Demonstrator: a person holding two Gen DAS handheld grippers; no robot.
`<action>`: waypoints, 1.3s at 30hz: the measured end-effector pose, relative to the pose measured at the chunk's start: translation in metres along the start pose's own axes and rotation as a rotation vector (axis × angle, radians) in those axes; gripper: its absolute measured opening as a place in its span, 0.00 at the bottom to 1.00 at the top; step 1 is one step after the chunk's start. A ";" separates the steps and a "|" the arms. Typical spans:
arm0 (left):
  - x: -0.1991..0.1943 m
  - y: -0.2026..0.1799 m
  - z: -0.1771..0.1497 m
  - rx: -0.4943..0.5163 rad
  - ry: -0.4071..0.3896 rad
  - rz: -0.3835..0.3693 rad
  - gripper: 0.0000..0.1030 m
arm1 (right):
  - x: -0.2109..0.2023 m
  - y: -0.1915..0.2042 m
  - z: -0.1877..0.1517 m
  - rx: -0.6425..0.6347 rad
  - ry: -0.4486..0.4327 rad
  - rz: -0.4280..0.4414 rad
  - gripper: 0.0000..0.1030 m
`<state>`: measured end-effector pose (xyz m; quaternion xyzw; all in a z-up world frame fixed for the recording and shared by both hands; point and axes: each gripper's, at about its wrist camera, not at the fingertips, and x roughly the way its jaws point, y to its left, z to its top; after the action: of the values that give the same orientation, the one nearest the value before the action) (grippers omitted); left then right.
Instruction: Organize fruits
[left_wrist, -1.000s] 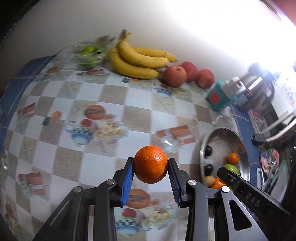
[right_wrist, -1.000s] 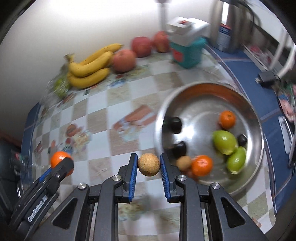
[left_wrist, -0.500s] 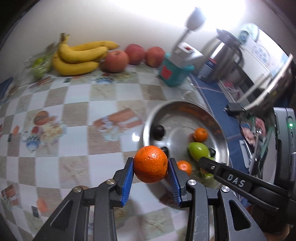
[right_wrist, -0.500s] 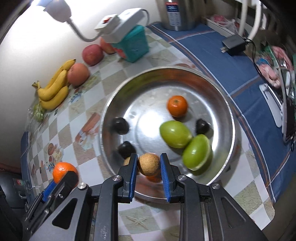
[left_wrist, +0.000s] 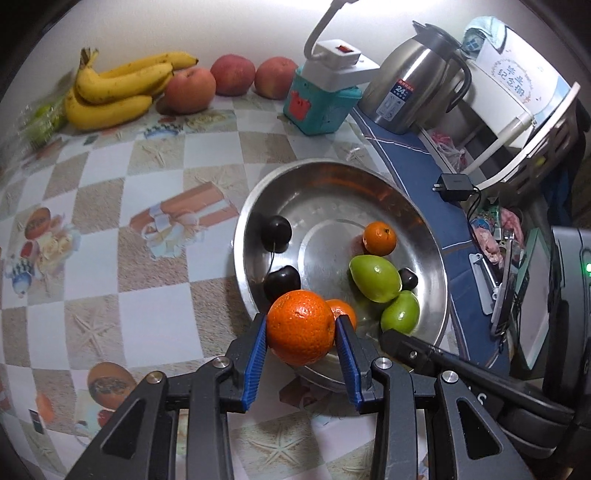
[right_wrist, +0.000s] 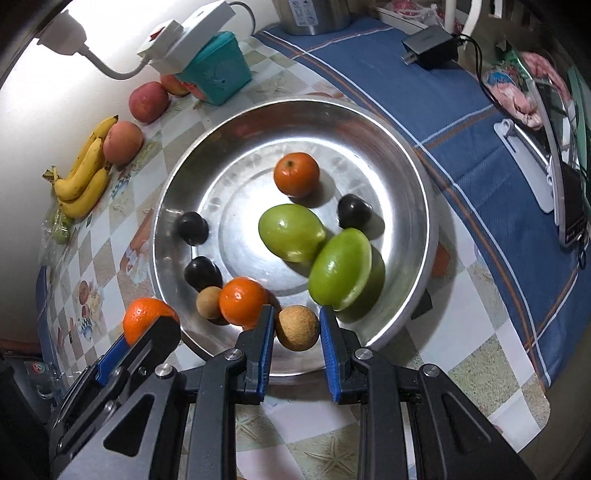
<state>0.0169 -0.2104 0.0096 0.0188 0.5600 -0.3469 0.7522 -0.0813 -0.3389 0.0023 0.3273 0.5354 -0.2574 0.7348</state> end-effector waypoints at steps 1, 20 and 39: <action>0.002 0.001 0.000 -0.011 0.007 -0.010 0.38 | 0.002 -0.002 0.000 0.005 0.008 0.006 0.25; 0.016 0.006 0.001 -0.084 0.057 -0.067 0.39 | 0.016 -0.008 -0.001 0.011 0.057 0.003 0.25; -0.018 0.025 -0.003 -0.111 -0.008 -0.015 0.67 | 0.006 0.005 -0.010 -0.033 0.024 0.000 0.26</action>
<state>0.0256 -0.1815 0.0149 -0.0285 0.5753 -0.3212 0.7517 -0.0821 -0.3285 -0.0048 0.3182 0.5482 -0.2444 0.7338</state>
